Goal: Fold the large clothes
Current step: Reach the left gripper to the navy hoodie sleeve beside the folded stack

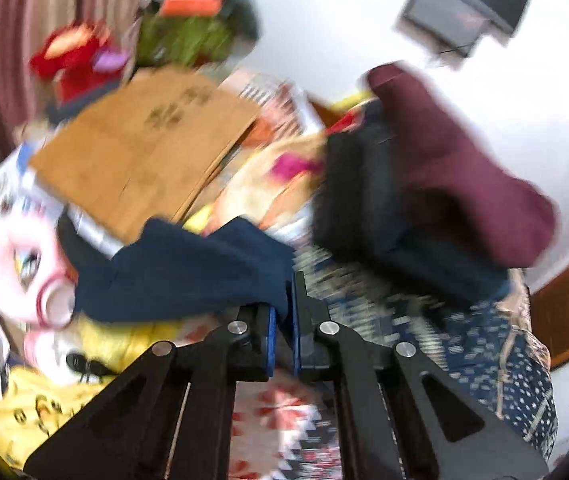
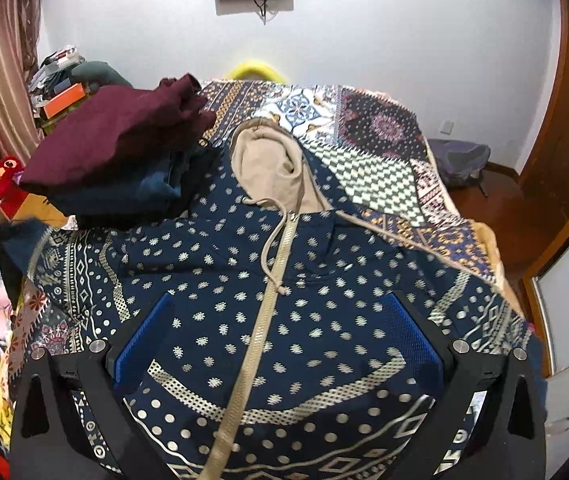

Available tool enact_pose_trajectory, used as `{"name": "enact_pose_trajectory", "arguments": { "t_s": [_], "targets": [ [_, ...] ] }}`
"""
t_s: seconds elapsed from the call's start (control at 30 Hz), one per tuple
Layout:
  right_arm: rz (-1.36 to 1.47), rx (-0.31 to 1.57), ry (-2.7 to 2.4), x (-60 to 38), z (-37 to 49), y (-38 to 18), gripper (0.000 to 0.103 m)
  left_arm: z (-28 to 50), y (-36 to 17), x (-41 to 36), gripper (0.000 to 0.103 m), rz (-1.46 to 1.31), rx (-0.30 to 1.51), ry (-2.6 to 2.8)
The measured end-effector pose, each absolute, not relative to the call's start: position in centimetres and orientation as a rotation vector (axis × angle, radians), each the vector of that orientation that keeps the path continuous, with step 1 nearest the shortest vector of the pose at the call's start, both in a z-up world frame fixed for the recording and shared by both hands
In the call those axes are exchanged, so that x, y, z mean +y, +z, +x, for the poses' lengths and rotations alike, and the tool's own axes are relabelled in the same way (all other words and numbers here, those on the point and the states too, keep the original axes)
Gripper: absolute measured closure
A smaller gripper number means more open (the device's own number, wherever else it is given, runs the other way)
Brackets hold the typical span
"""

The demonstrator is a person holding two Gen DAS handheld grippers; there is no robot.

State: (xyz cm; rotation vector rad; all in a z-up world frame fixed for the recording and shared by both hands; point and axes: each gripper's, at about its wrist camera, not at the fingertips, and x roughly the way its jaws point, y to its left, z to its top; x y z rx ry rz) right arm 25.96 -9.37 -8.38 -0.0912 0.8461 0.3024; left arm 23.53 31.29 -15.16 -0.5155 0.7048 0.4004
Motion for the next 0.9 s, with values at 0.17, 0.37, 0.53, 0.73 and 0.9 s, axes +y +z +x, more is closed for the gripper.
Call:
{"name": "enact_pose_trajectory", "arguments": {
  "t_s": [0.17, 0.37, 0.53, 0.73, 0.9],
  "targets": [
    [-0.092, 0.824, 0.298, -10.4, 25.5, -7.5, 0.0, 24.7, -9.8, 26.2, 0.099, -0.406, 0.614, 0.259],
    [-0.101, 0.806, 0.292, -11.7, 24.6, -7.1, 0.0, 27.3, -7.1, 19.5, 0.099, -0.357, 0.606, 0.095],
    [-0.108, 0.805, 0.281, -13.0, 23.9, -7.1, 0.0, 29.5, -8.0, 13.2, 0.099, -0.282, 0.671, -0.033],
    [-0.096, 0.809, 0.272, -14.4, 23.3, -7.2, 0.0, 32.1, -12.7, 6.2, 0.099, -0.175, 0.858, -0.153],
    [-0.086, 0.812, 0.271, -14.9, 23.1, -7.3, 0.0, 31.9, -17.8, 2.5, 0.095, -0.154, 1.069, -0.221]
  ]
}}
